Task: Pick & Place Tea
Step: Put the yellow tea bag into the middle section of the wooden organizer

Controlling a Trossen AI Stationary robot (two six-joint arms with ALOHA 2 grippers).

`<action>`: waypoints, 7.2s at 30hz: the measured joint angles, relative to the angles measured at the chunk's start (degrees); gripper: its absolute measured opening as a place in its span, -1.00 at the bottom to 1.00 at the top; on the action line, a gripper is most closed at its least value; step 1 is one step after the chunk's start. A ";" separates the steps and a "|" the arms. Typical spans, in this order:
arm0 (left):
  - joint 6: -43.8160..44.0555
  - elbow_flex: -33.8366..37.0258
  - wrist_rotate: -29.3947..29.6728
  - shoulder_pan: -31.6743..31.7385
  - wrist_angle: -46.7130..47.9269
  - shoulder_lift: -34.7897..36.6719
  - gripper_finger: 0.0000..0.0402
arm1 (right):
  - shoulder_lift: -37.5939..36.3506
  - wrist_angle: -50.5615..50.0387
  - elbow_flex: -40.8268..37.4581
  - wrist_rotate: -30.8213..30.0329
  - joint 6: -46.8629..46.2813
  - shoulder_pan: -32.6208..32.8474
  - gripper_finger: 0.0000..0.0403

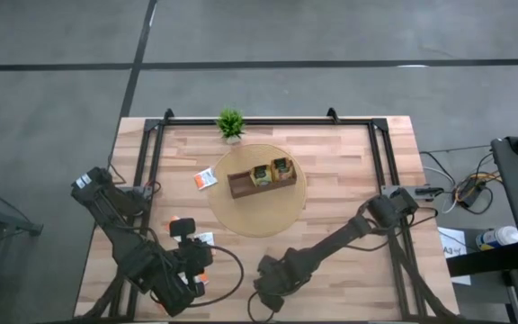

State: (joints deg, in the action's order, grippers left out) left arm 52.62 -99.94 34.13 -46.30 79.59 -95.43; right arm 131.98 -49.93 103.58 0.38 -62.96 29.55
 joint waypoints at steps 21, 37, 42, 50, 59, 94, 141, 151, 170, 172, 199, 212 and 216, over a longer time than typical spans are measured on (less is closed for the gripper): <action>1.01 0.00 9.53 0.46 -4.90 3.66 -0.56 | -19.72 -2.81 -0.01 -24.30 -0.48 0.27 -0.96; -11.79 0.00 15.25 4.72 -27.20 12.65 -0.56 | -27.78 -3.82 0.12 -44.81 6.37 0.53 -0.96; -11.39 0.00 15.12 8.21 -30.45 12.57 -0.56 | -27.78 -3.69 0.12 -47.53 8.59 0.53 -0.96; -11.91 -0.01 6.68 13.60 -30.53 12.54 -0.34 | -29.08 -3.85 0.12 -49.24 11.47 0.56 -0.96; -10.78 -0.02 6.35 19.19 -30.83 12.32 0.11 | -32.77 -4.38 0.12 -57.09 17.78 0.53 -0.96; -17.35 -0.02 -2.14 29.57 -42.01 7.68 0.12 | -35.04 0.48 0.12 -63.13 33.66 -4.36 -0.96; -24.38 -0.66 -22.18 46.48 -35.54 8.38 -1.00 | -55.47 -4.19 0.12 -31.35 36.39 -4.04 0.03; -25.87 -0.37 -28.51 52.66 -30.12 8.01 -1.00 | -67.04 -8.62 0.16 -32.57 37.21 -3.97 -0.04; -49.70 -0.31 -37.82 54.88 -17.86 -3.77 -1.00 | -66.37 -14.76 0.14 -56.13 26.42 -4.03 -0.12; -52.20 -0.31 -37.10 54.90 -17.88 -4.98 -1.00 | -65.07 -16.13 0.14 -56.97 25.34 -4.12 -0.12; -68.14 -0.26 -30.14 57.39 -16.97 -18.69 -1.00 | -61.38 -17.66 0.10 -62.09 19.41 -4.08 -0.12; -64.47 -0.26 -29.10 57.53 -17.13 -20.36 -1.00 | -61.44 -17.62 0.10 -62.07 19.41 -4.08 -0.12; -63.02 -0.26 -25.77 57.59 -16.99 -20.36 -1.00 | -61.44 -17.59 0.10 -62.05 19.41 -4.08 -0.12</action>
State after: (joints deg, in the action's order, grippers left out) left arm -10.40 -100.20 8.36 11.29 62.61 -115.79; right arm 70.54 -67.53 103.68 -61.67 -43.55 25.47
